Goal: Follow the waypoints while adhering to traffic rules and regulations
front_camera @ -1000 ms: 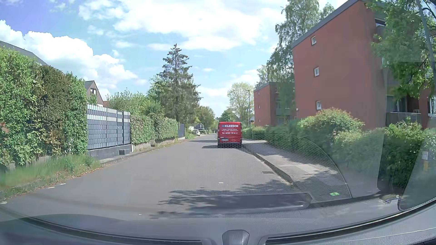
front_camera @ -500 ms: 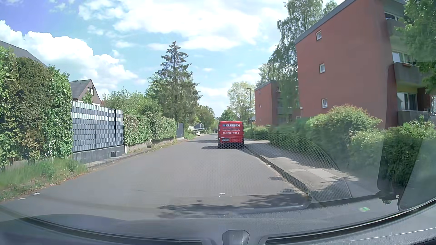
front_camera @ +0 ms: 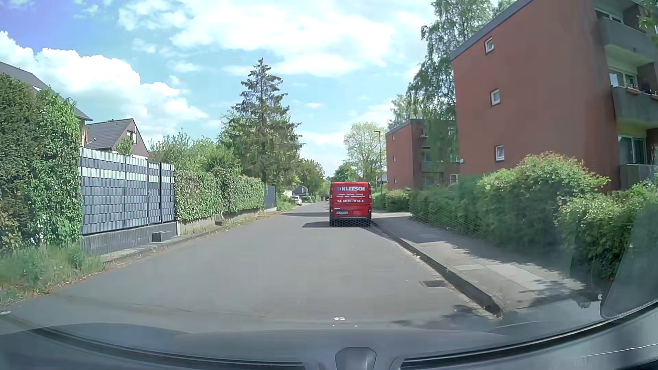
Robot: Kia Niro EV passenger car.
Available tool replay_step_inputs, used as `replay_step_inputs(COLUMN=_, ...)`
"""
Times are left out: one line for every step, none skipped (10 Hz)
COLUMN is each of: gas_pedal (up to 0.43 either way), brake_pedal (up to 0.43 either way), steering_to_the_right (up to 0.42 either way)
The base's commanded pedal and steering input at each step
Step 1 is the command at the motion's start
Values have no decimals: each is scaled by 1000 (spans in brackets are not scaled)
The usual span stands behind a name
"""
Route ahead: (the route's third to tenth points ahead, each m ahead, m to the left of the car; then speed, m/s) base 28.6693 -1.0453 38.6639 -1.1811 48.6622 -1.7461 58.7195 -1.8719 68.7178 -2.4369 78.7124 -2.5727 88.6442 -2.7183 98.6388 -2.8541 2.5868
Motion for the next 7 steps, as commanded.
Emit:
replay_step_inputs(gas_pedal=0, brake_pedal=0, steering_to_the_right=-3)
replay_step_inputs(gas_pedal=0, brake_pedal=0, steering_to_the_right=-1)
replay_step_inputs(gas_pedal=0, brake_pedal=0, steering_to_the_right=0)
replay_step_inputs(gas_pedal=0, brake_pedal=0, steering_to_the_right=0)
replay_step_inputs(gas_pedal=0, brake_pedal=0, steering_to_the_right=1)
replay_step_inputs(gas_pedal=0, brake_pedal=0, steering_to_the_right=1)
replay_step_inputs(gas_pedal=0, brake_pedal=0, steering_to_the_right=2)
